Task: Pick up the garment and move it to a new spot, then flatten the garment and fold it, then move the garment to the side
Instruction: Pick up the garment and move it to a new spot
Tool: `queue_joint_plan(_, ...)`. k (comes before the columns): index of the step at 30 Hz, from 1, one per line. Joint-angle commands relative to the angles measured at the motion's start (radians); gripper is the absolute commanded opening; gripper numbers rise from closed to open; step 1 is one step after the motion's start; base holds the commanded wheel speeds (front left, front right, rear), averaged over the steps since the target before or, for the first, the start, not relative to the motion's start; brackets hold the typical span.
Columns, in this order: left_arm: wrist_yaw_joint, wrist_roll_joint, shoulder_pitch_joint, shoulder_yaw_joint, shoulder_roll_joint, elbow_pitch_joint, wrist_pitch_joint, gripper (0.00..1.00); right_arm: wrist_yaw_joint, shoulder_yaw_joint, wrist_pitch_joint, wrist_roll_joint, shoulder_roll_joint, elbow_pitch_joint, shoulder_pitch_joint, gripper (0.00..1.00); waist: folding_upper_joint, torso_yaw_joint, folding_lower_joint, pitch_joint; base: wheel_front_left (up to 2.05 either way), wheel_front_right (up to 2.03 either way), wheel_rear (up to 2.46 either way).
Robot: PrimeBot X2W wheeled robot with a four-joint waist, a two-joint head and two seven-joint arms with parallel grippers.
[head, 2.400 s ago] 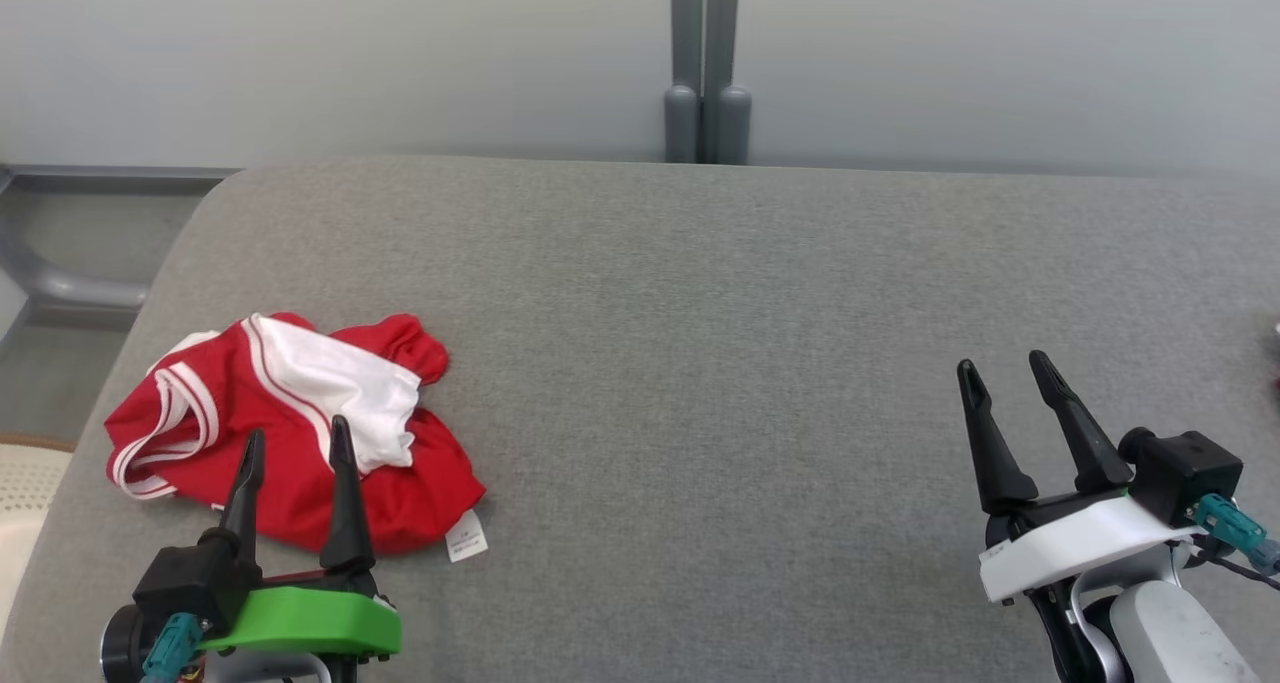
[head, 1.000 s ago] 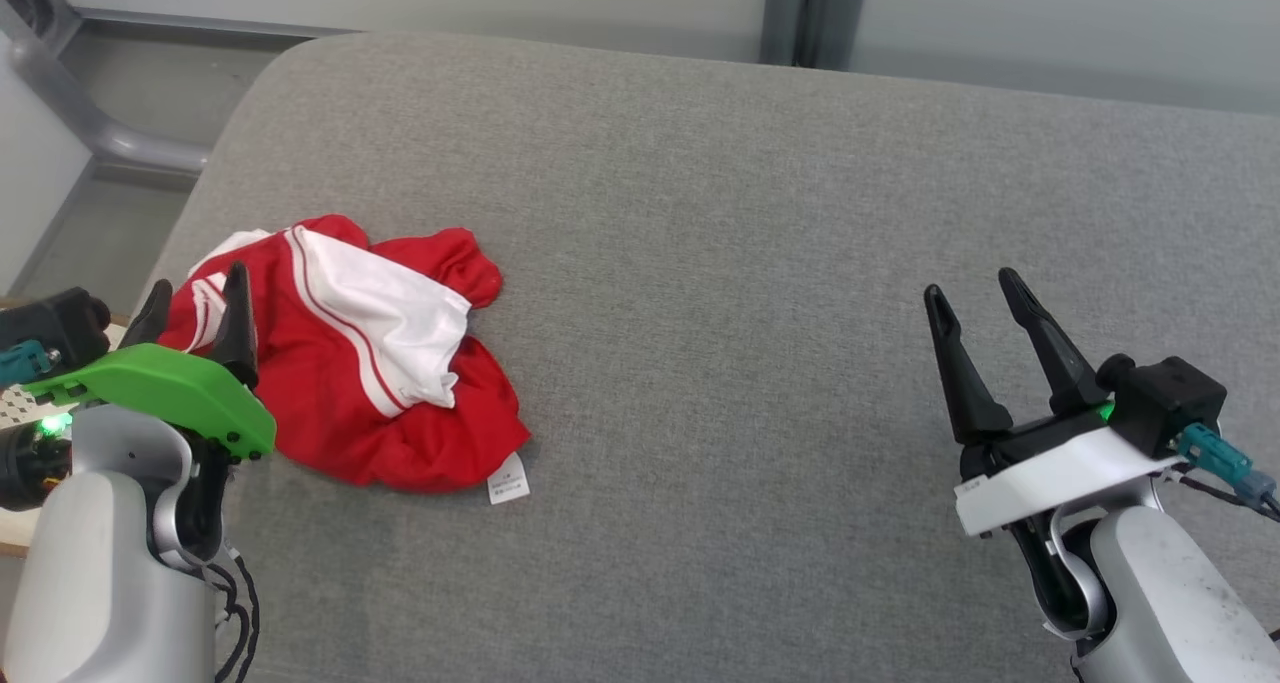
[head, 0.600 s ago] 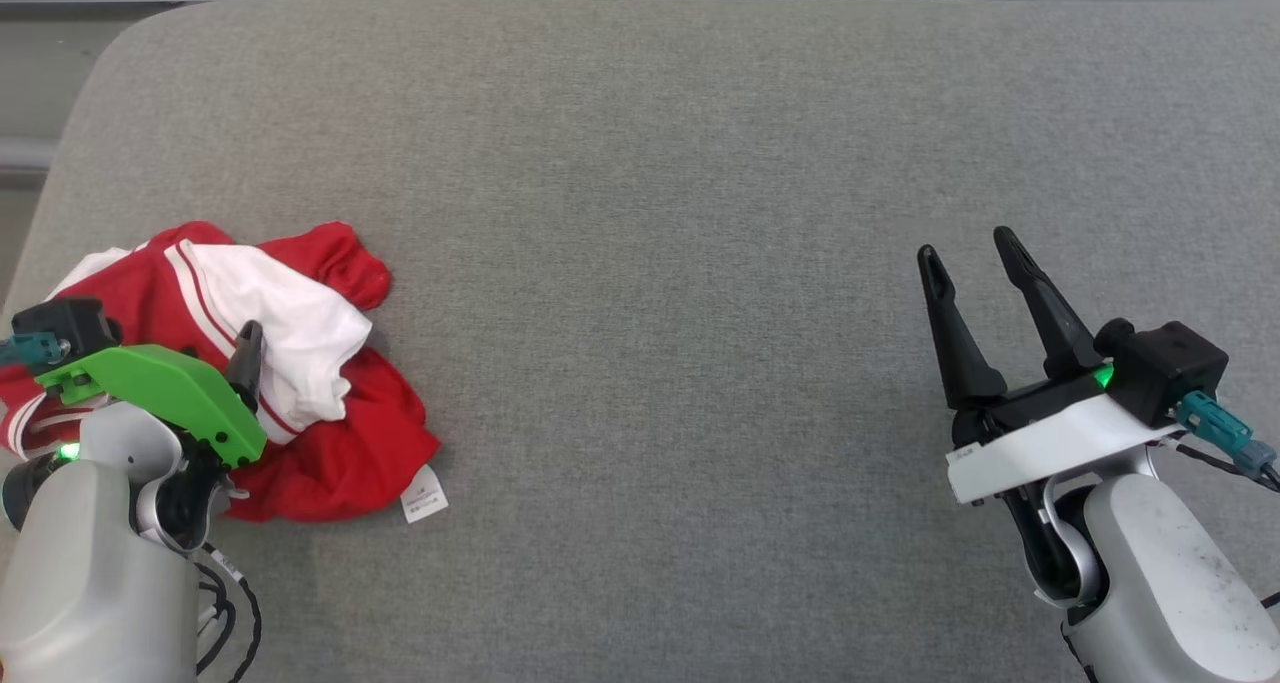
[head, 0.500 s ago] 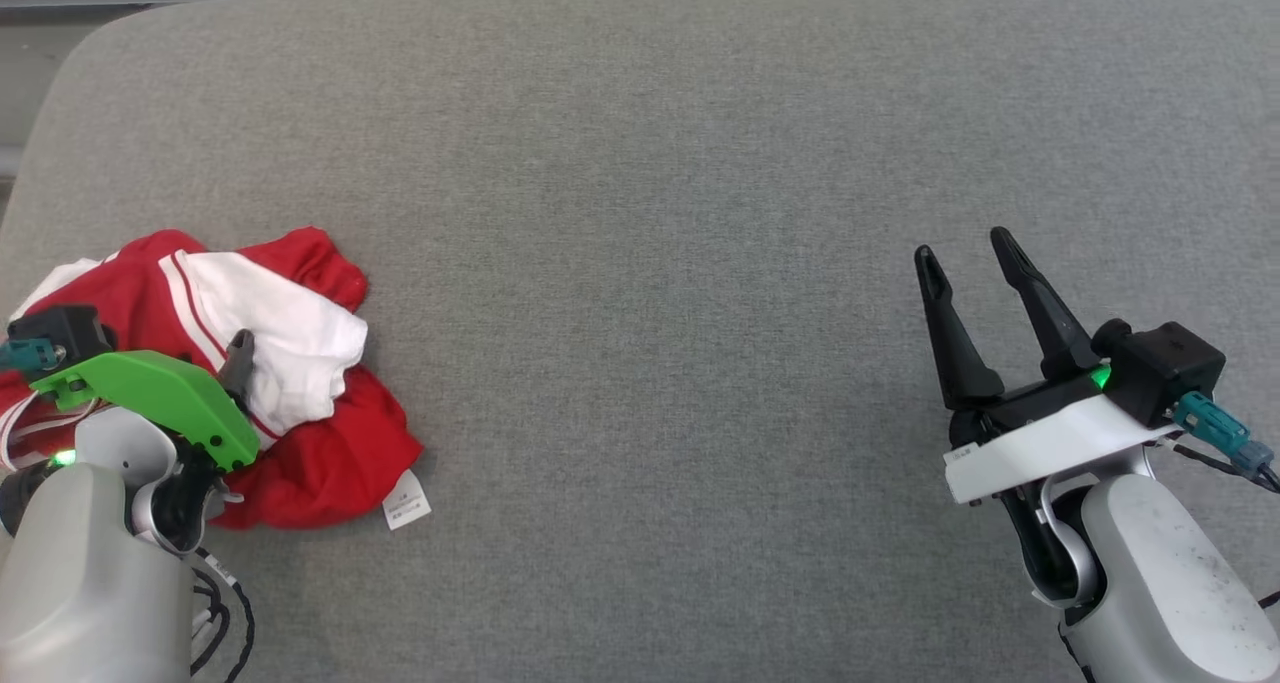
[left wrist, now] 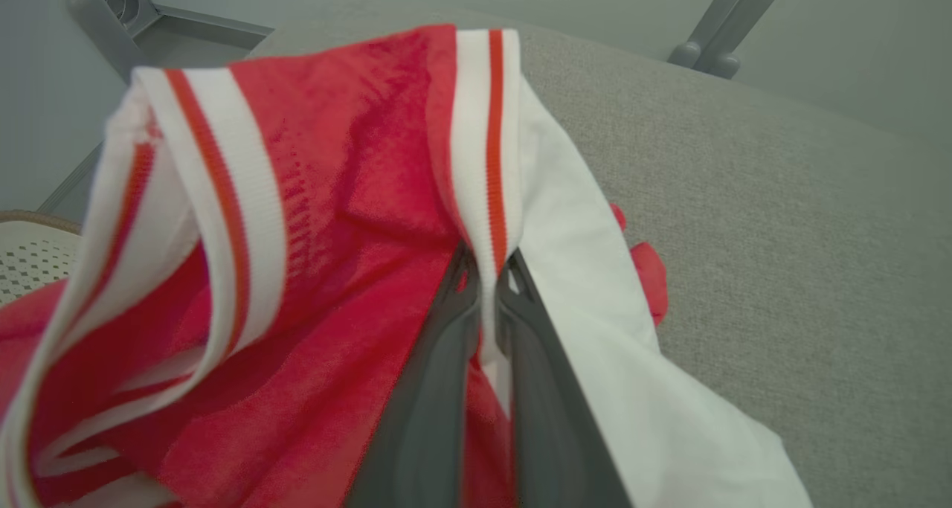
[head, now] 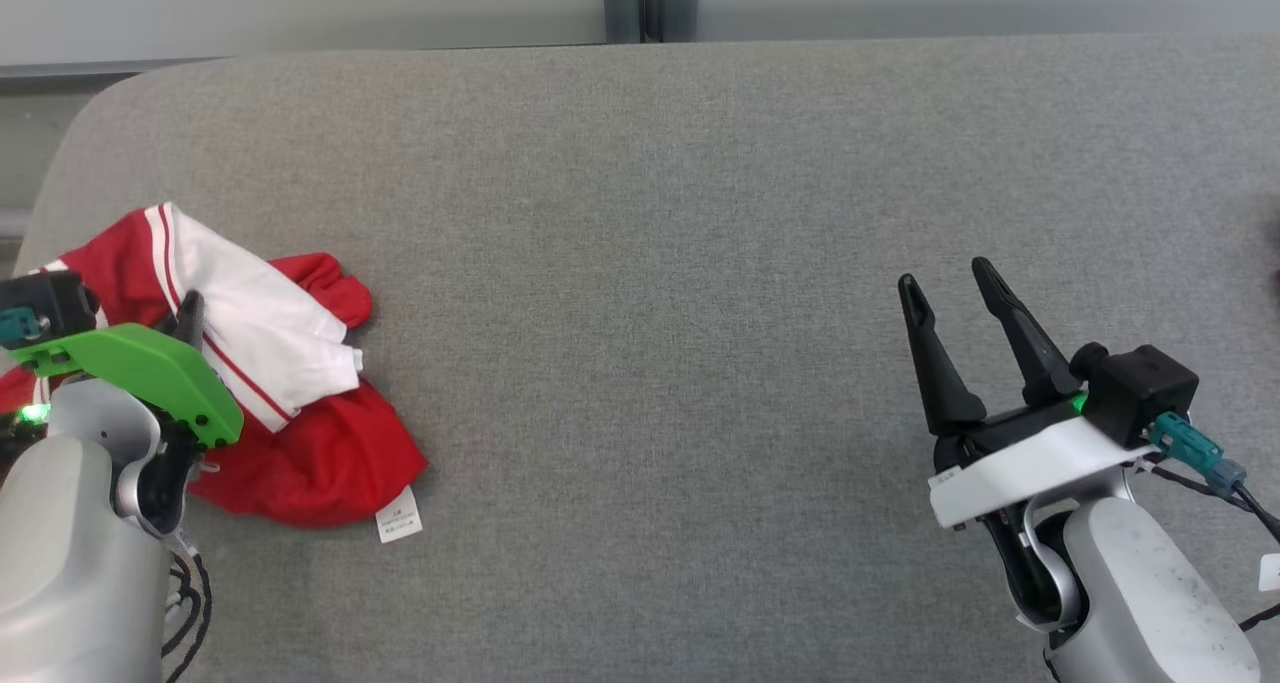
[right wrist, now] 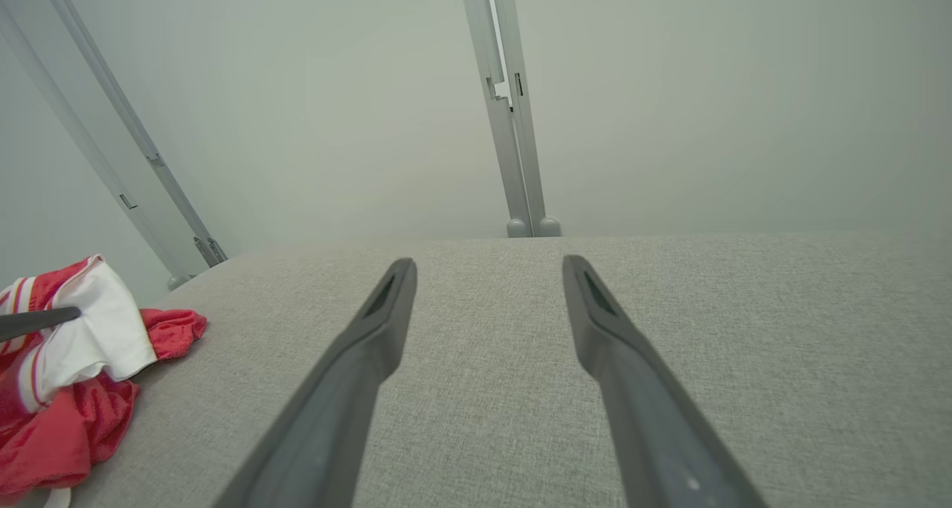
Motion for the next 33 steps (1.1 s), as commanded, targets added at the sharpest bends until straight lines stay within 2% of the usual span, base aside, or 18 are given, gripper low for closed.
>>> queue_joint_plan(1,-0.002,0.006,-0.020,-0.014,0.016,-0.026,-0.008,0.00,0.000,0.000,-0.003,0.000,0.005,0.004,0.015,1.00,0.0000,-0.011,0.0000,-0.049,0.00,0.00,0.00)
queue_joint_plan(6,-0.002,0.024,-0.036,-0.074,0.045,-0.166,0.002,0.00,0.000,-0.006,-0.003,0.006,0.018,0.011,0.044,1.00,0.0000,-0.055,0.0000,-0.120,0.00,0.00,0.00)
queue_joint_plan(13,0.004,0.028,-0.043,-0.128,0.053,-0.428,0.090,0.00,0.000,-0.026,-0.003,0.008,0.038,0.006,0.072,1.00,0.0000,-0.157,0.0000,-0.171,0.00,0.00,0.00)
queue_joint_plan(19,0.019,0.030,-0.066,-0.186,0.005,-0.604,0.162,0.00,0.000,-0.034,-0.003,0.005,0.051,-0.001,0.072,1.00,0.0000,-0.252,0.0000,-0.176,0.00,0.00,0.00)
queue_joint_plan(24,0.022,0.039,-0.144,-0.227,-0.059,-0.691,0.157,0.00,0.000,-0.050,-0.003,0.003,0.052,-0.004,0.064,1.00,0.0000,-0.307,0.0000,-0.166,0.00,0.00,0.00)
queue_joint_plan(29,0.032,0.035,-0.194,-0.233,-0.097,-0.727,0.134,0.00,0.000,-0.066,-0.003,-0.001,0.053,-0.008,0.065,1.00,0.0000,-0.326,0.0000,-0.156,0.00,0.00,0.00)
queue_joint_plan(33,0.044,0.017,-0.135,-0.217,-0.091,-0.724,0.119,0.00,0.000,-0.075,-0.003,-0.004,0.059,-0.007,0.076,1.00,0.0000,-0.318,0.0000,-0.143,0.00,0.00,0.00)
